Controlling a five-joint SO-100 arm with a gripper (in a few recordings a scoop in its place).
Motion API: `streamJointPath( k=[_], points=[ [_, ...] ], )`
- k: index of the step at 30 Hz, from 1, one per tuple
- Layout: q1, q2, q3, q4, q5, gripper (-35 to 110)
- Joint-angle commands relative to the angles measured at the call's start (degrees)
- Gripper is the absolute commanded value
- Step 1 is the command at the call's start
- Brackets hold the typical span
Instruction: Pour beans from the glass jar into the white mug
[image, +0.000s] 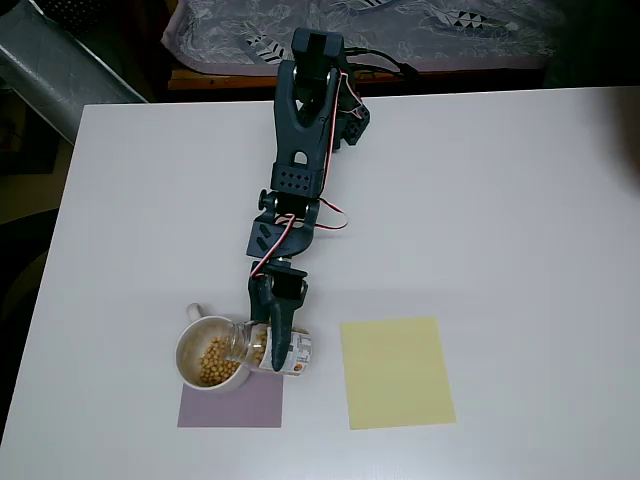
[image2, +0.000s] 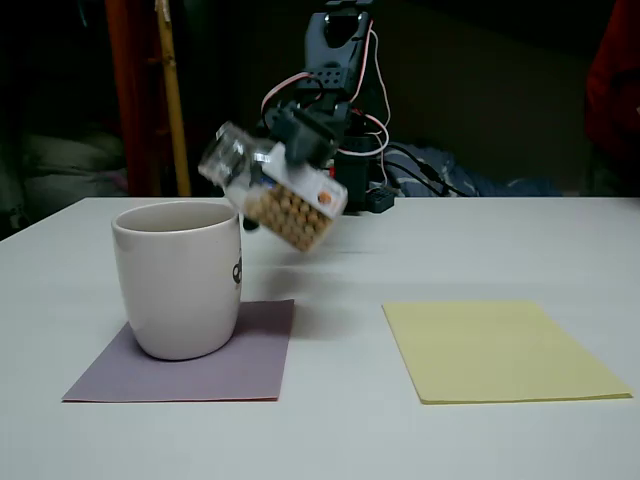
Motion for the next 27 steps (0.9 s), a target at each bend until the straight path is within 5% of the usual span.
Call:
streamJointPath(
  k=[1, 27],
  points=[
    [0.79, 0.88, -2.20, -0.09, 0.70, 0],
    [-0.44, 2.20, -7.56, 12.92, 16.88, 0]
  ],
)
